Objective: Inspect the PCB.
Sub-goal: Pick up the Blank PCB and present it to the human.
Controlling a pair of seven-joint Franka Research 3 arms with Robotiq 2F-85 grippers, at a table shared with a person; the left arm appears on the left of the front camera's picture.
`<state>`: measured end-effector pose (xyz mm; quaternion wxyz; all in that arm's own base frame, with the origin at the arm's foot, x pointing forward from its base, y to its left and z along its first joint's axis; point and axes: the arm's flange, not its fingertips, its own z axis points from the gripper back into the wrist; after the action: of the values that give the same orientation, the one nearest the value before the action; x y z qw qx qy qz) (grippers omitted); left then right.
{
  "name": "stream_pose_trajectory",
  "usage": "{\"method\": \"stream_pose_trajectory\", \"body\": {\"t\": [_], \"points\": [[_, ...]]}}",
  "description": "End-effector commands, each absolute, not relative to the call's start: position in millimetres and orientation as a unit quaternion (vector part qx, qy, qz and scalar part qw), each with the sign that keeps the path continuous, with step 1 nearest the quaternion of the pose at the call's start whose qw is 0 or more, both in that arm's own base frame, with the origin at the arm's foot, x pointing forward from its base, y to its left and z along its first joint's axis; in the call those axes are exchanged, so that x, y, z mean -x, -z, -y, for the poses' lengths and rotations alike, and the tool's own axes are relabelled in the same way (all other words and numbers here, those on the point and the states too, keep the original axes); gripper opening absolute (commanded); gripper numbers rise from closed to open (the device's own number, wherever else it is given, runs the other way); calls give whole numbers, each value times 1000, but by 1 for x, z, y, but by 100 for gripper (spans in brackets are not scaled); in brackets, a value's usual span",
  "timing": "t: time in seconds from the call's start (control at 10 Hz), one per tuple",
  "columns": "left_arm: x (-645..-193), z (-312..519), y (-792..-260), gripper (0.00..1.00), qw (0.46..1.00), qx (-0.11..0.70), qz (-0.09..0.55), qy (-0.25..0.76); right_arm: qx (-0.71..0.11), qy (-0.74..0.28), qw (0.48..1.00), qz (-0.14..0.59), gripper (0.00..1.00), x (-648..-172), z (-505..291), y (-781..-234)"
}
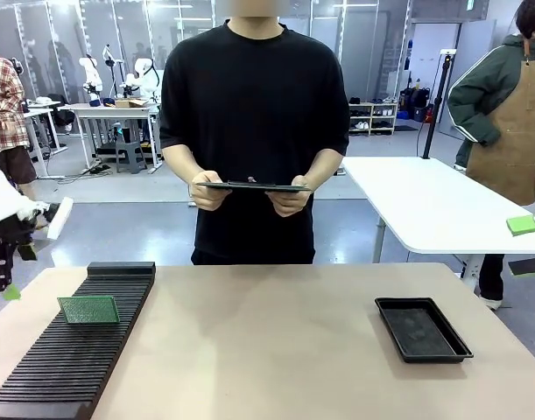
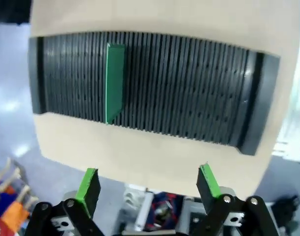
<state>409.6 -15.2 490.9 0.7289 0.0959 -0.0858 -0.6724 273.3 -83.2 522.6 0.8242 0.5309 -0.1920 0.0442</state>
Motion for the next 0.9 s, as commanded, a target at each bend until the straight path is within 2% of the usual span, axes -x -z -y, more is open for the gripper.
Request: {"method": "stream_pose_trajectory", "body": {"t": [0.0,0.2,0.6,0.8], "points": [[-440,2,-469,100,678,-95,97,722,-534,-52,820,199,100,-275,83,-523],[-462,-4,-441,100,661,-82,97,740,-534,-52,820,199,100,-275,83,-523],[-498,-2,-413,100,712,-41,92,695,-534,-52,820,199,100,-275,83,-523],[-512,-3,-402,100,702,-33,94,705,-534,-52,820,199,100,-275,83,-523]]}}
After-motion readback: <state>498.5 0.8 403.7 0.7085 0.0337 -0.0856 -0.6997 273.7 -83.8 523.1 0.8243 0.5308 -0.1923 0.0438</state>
